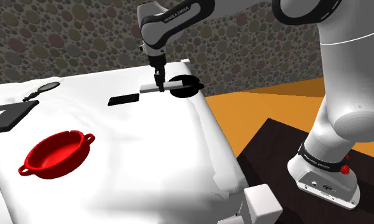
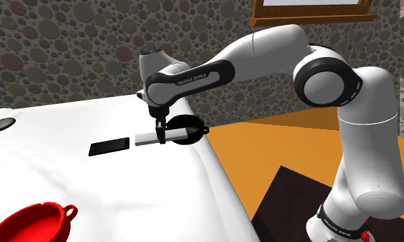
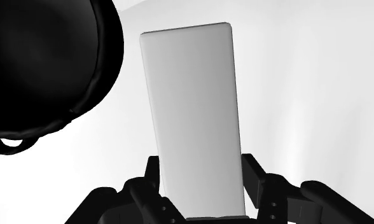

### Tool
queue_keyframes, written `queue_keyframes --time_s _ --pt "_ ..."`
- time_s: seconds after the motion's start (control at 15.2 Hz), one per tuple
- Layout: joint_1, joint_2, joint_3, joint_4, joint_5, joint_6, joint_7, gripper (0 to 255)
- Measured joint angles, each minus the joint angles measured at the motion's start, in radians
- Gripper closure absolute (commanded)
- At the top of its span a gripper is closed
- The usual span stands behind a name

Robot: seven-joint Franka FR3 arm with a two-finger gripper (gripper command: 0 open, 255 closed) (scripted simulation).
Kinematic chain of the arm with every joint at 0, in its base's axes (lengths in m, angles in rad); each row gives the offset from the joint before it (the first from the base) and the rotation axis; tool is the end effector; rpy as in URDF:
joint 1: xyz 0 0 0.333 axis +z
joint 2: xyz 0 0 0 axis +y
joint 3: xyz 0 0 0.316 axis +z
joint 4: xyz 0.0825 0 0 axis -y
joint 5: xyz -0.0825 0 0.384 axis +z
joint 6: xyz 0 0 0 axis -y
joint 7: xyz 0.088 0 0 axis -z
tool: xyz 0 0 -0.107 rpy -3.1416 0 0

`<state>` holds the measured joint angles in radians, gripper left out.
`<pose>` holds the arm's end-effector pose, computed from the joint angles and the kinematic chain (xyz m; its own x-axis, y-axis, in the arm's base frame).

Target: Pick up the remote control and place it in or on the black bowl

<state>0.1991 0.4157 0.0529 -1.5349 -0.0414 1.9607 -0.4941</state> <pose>0.6598 0.1621 0.4172 0.7269 0.6868 0.0013 0.6866 -0.7267 0.0201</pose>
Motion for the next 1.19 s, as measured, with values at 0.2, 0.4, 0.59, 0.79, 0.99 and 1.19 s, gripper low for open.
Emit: queue_keyframes --time_s 0.2,0.4,0.59,0.79,0.99,1.19 --pt "0.0 -0.016 0.0 0.014 0.001 -0.029 -0.001 255" --pt "-0.016 -0.012 -0.006 0.042 0.004 -0.053 -0.024 255" --pt "-0.059 -0.015 -0.023 0.045 0.012 -0.059 -0.085 255" --pt "-0.104 -0.005 -0.04 0.052 0.02 -0.055 -0.148 255" --pt "-0.146 0.014 -0.056 0.083 0.028 -0.066 -0.207 255" --pt "-0.194 0.031 -0.074 0.114 0.037 -0.079 -0.273 255"
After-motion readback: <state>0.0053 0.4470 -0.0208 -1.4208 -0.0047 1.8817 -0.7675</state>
